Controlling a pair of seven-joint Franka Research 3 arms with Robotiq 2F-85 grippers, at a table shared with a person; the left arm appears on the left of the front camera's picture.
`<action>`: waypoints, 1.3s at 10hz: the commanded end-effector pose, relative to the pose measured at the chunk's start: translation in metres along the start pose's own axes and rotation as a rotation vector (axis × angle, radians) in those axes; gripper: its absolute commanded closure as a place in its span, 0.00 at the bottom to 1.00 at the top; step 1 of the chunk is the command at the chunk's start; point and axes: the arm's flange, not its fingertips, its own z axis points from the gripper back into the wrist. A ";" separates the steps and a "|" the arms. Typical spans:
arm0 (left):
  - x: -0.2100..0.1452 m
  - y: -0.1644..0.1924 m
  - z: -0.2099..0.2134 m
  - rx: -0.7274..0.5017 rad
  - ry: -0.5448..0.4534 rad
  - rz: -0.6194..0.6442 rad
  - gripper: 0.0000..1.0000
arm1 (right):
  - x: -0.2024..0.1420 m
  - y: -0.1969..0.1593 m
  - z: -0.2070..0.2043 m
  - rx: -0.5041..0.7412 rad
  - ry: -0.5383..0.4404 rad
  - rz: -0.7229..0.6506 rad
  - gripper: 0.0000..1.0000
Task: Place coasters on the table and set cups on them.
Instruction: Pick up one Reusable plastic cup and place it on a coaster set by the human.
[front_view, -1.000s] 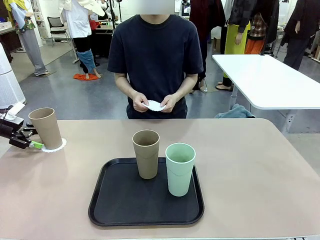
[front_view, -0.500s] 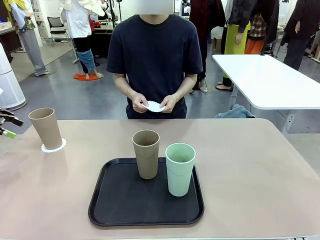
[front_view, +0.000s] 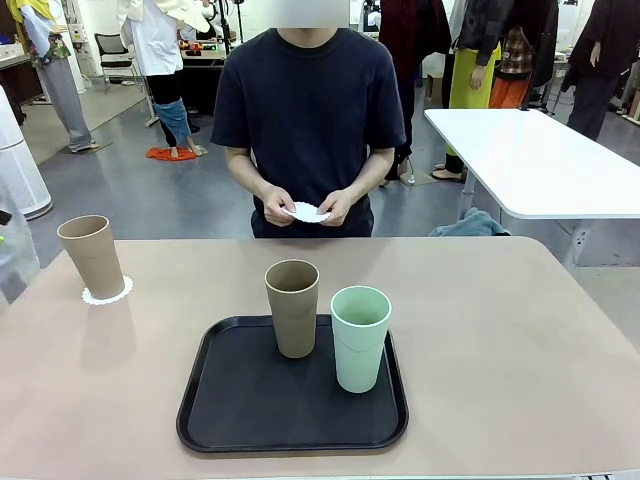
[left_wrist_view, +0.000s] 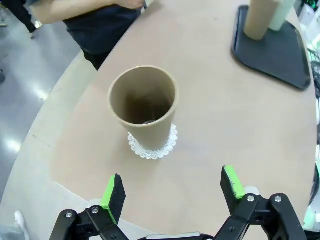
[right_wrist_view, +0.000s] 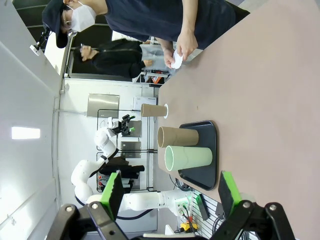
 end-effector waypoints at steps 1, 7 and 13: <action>0.020 -0.031 0.004 0.019 0.113 -0.008 0.00 | 0.001 0.000 0.000 0.014 0.001 0.005 0.00; 0.077 -0.125 -0.016 0.036 0.522 -0.172 0.00 | 0.001 0.000 0.000 0.014 0.001 0.005 0.00; 0.111 -0.114 -0.060 0.179 0.548 0.095 0.00 | 0.001 0.000 0.000 0.014 0.001 0.005 0.00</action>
